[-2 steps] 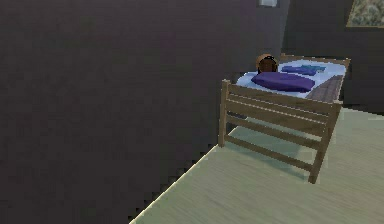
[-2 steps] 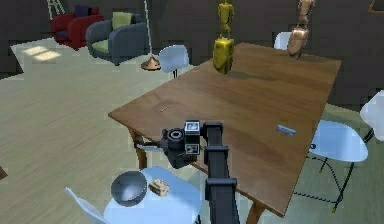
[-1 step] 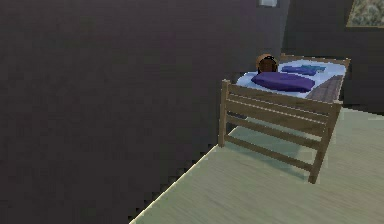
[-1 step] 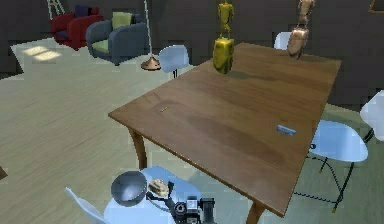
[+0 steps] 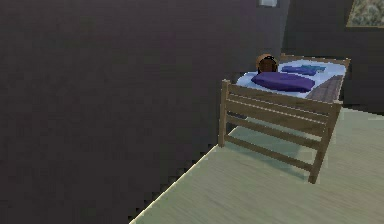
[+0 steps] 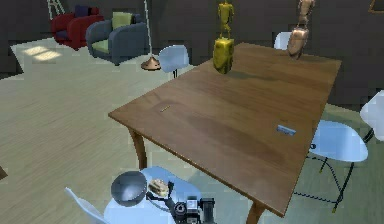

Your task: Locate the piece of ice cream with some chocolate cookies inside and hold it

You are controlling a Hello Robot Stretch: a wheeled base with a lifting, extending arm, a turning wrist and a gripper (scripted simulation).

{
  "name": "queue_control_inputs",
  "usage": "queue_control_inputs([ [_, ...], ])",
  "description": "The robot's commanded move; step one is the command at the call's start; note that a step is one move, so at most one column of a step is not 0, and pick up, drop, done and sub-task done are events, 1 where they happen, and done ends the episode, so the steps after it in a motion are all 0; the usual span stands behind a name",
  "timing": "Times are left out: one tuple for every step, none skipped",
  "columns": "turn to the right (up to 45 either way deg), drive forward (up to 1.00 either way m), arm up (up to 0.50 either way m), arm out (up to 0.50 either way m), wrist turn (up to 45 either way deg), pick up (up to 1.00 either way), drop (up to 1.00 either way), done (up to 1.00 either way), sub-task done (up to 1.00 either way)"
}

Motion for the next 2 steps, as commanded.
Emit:
queue_control_inputs([
  [0.0,0.0,0.1,0.0,0.0,0.0,0.0,0.0,0.0],
  [0.0,0.0,0.0,0.0,0.0,0.0,0.0,1.0,0.0],
])
